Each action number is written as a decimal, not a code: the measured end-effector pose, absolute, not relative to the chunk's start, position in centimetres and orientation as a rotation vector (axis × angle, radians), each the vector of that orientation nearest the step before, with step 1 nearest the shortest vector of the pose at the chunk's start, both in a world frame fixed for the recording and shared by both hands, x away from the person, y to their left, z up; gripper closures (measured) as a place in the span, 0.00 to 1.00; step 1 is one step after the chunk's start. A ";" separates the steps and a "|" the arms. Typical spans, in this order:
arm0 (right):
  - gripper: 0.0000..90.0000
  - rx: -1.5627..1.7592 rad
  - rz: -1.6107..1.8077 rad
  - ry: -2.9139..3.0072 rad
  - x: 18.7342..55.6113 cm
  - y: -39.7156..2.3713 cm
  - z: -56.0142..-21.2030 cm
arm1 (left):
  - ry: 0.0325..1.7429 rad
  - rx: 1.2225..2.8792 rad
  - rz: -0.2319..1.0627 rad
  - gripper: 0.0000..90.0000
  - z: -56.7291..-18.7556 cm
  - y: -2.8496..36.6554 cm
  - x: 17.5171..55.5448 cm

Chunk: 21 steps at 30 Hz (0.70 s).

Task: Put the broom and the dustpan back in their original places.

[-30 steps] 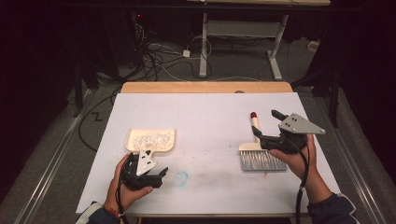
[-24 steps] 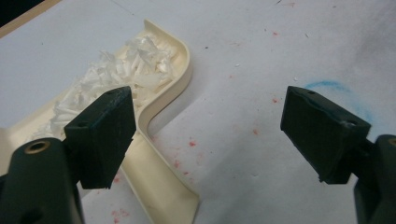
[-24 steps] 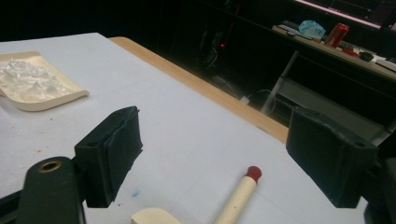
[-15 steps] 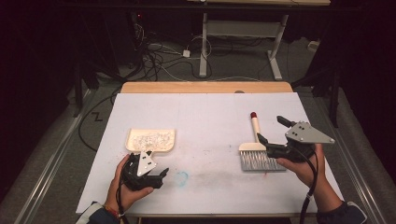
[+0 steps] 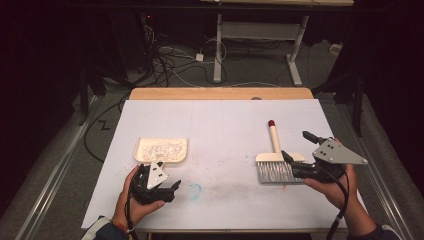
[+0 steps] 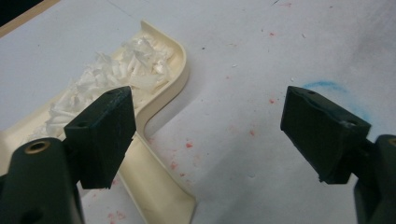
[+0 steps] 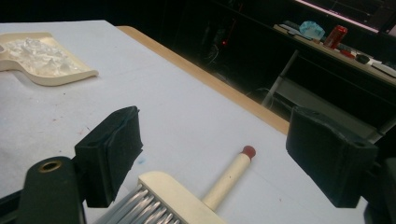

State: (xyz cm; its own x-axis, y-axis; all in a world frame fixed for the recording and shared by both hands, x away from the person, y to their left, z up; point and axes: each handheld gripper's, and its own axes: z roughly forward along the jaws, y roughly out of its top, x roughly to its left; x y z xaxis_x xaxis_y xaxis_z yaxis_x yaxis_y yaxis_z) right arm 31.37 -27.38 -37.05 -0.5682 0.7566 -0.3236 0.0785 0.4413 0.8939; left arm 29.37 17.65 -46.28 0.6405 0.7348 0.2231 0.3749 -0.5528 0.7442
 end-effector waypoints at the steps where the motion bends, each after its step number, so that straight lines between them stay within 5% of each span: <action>1: 0.21 0.702 1.152 1.949 31.3 -27.5 -37.2 | 0.860 2.187 0.691 0.20 -46.3 17.6 29.4; 21: 0.21 0.763 1.105 1.958 30.0 -30.1 -40.3 | 0.847 2.184 0.707 0.20 -46.2 17.5 29.3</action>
State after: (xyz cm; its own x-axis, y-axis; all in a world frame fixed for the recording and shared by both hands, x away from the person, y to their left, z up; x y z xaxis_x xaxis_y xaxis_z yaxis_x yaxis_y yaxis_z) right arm 29.97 -30.15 -40.34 -0.5425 0.7787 -0.3151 0.1328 0.4499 0.8832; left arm 29.31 17.55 -46.22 0.6408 0.7311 0.2342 0.3613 -0.5564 0.7483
